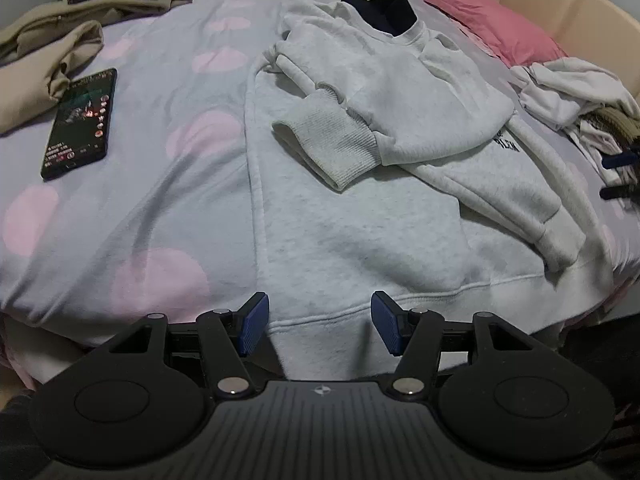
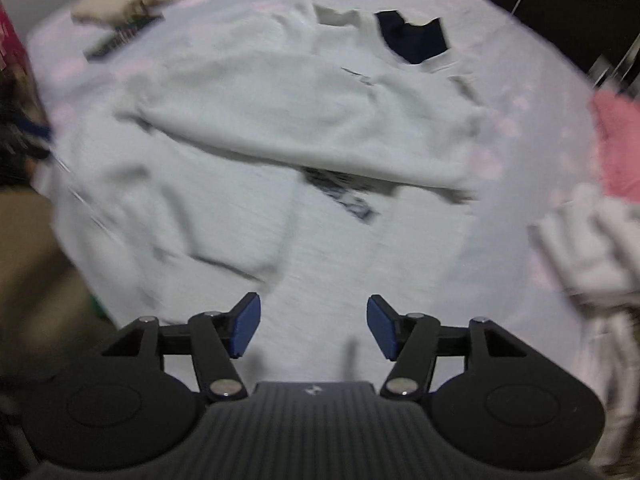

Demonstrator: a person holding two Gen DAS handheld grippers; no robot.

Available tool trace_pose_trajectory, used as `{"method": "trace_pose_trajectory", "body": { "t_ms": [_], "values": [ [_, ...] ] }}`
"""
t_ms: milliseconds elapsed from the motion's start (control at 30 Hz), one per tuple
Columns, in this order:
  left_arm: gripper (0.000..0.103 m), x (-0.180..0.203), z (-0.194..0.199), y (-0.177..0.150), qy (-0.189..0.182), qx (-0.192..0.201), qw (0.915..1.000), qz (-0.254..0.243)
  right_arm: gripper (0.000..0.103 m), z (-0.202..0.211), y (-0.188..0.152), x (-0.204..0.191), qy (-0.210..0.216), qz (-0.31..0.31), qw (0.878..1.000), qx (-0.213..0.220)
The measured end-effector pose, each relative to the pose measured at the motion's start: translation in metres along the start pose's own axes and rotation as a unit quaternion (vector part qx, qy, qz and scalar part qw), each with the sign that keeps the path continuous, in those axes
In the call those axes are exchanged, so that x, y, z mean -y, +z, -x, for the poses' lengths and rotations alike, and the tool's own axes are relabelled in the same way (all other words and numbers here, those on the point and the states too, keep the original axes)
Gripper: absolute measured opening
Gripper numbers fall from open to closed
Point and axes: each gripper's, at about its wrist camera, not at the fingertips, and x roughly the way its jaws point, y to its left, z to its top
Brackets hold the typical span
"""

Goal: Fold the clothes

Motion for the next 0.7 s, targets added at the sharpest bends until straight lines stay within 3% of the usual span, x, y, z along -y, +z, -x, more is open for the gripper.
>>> {"method": "trace_pose_trajectory", "body": {
  "t_ms": [100,233,367,433,700],
  "values": [
    [0.055,0.0,-0.002,0.002,-0.003,0.005,1.0,0.006,0.065,-0.006,-0.008,-0.01,-0.029,0.056,0.998,-0.012],
    [0.055,0.002,-0.005,-0.003,0.003,0.0,1.0,0.003,0.067,-0.016,-0.015,-0.02,-0.011,0.1,0.995,-0.013],
    [0.055,0.004,-0.01,-0.008,0.012,-0.01,0.9999,-0.005,0.067,-0.029,-0.03,-0.041,-0.004,0.211,0.977,-0.028],
    [0.055,0.004,-0.011,-0.009,0.014,-0.013,0.9998,-0.007,0.067,-0.035,-0.036,-0.046,0.005,0.235,0.971,-0.035],
    [0.06,0.005,-0.012,-0.01,0.014,-0.015,0.9998,-0.007,0.067,-0.039,-0.039,-0.041,0.013,0.206,0.978,-0.042]
  ]
}}
